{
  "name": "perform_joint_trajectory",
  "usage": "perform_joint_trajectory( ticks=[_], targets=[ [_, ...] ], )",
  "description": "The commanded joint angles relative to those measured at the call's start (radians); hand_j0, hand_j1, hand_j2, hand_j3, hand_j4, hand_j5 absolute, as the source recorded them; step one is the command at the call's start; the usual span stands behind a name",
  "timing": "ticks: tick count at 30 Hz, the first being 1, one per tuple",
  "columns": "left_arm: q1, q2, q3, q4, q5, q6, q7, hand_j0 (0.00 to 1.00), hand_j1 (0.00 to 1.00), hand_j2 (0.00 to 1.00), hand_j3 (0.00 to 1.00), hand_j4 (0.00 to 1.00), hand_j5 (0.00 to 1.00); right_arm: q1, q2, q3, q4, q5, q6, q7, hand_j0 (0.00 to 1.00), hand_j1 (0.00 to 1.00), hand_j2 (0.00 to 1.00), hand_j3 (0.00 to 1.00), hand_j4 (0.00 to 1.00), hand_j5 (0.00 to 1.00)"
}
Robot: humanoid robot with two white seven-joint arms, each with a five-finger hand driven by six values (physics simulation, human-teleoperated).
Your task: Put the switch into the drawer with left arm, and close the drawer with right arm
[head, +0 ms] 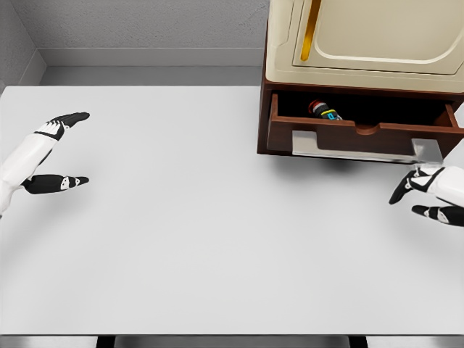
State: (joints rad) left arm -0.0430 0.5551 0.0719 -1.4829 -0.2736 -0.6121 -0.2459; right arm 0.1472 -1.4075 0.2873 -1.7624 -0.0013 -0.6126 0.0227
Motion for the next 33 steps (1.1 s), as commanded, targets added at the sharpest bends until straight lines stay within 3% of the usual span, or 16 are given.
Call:
perform_joint_trajectory(
  ticks=[1,17,21,33],
  targets=[
    [0.0,0.0,0.0,0.0,0.008,0.001,0.0,1.0,1.0,1.0,1.0,1.0,1.0,0.0,-0.01,-0.002,-0.002,-0.02,0.002,-0.006,0.59,0.59,0.59,0.59,0.59,0.59],
    [0.0,0.0,0.0,-0.002,0.008,0.001,0.0,1.0,1.0,1.0,1.0,1.0,1.0,-0.038,0.025,-0.02,0.003,-0.023,0.002,-0.01,0.59,0.59,0.59,0.59,0.59,0.59],
    [0.0,0.0,0.0,-0.002,0.008,0.001,0.0,1.0,1.0,1.0,1.0,1.0,1.0,-0.06,0.07,-0.019,-0.003,0.003,0.002,-0.007,0.59,0.59,0.59,0.59,0.59,0.59],
    [-0.002,0.006,0.0,0.007,0.005,0.001,0.0,1.0,1.0,1.0,1.0,1.0,1.0,-0.032,0.102,-0.007,-0.005,0.058,0.002,-0.001,0.57,0.57,0.57,0.57,0.57,0.57]
  ],
)
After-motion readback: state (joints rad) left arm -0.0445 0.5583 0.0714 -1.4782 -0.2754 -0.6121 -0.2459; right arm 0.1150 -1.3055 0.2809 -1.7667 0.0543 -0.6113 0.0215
